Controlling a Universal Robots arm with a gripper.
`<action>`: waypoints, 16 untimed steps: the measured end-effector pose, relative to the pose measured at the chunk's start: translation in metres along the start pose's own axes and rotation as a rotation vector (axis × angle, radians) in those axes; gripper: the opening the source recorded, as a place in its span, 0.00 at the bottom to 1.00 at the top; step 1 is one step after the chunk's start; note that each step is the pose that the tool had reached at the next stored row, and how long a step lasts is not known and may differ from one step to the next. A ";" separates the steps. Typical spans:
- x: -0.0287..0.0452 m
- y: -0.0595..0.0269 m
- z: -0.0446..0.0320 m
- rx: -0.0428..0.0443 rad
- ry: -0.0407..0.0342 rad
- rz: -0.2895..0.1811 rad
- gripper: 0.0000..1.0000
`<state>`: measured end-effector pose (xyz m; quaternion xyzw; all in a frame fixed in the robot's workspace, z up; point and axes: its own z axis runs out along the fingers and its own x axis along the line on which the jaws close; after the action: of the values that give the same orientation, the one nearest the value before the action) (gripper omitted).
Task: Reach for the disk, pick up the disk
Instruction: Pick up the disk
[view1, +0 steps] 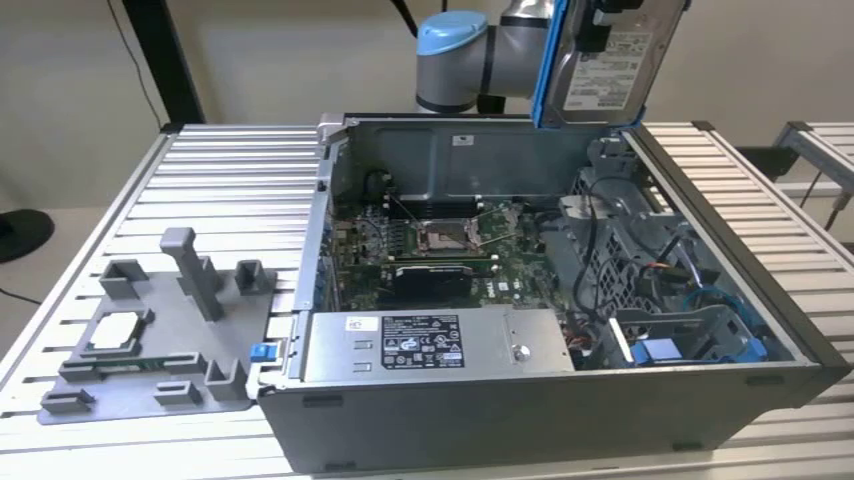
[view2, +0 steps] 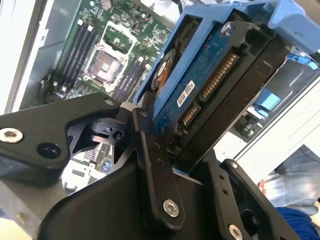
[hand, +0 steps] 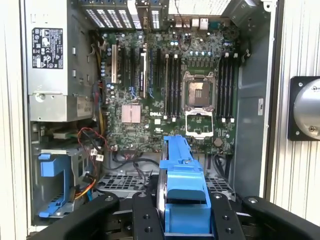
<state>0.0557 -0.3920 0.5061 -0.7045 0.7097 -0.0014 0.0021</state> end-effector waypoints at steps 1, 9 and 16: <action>0.0037 0.0000 0.0001 -0.0003 -0.0002 0.000 0.00; 0.0404 -0.0003 0.0007 -0.0020 -0.0001 0.000 0.00; 0.0721 -0.0005 0.0020 -0.0042 -0.0001 0.000 0.00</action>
<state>0.0557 -0.4642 0.5040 -0.7045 0.7097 0.0002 0.0006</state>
